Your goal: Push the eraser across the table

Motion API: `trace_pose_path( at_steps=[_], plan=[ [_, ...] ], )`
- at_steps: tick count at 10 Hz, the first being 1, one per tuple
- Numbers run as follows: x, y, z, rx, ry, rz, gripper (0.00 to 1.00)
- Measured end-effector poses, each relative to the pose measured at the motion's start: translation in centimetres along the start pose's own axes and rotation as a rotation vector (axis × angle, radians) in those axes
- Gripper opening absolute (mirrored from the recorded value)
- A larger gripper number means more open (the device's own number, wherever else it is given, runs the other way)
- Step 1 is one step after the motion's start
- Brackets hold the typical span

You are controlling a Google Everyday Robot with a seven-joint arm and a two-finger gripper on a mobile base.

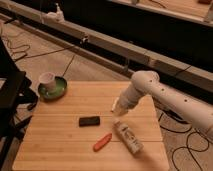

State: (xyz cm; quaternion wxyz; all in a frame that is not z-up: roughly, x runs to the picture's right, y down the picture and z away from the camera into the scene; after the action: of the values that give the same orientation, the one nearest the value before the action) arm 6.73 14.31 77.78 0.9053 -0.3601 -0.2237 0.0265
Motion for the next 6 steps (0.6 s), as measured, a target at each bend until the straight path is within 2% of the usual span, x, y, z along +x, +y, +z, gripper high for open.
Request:
trace_pose_path(
  at_steps=[3, 6],
  plan=[
    [-0.9, 0.5, 3.1, -0.054, 0.013, -0.036, 0.0],
    [-2.4, 0.2, 6.0, -0.092, -0.01, -0.053, 0.0]
  ],
)
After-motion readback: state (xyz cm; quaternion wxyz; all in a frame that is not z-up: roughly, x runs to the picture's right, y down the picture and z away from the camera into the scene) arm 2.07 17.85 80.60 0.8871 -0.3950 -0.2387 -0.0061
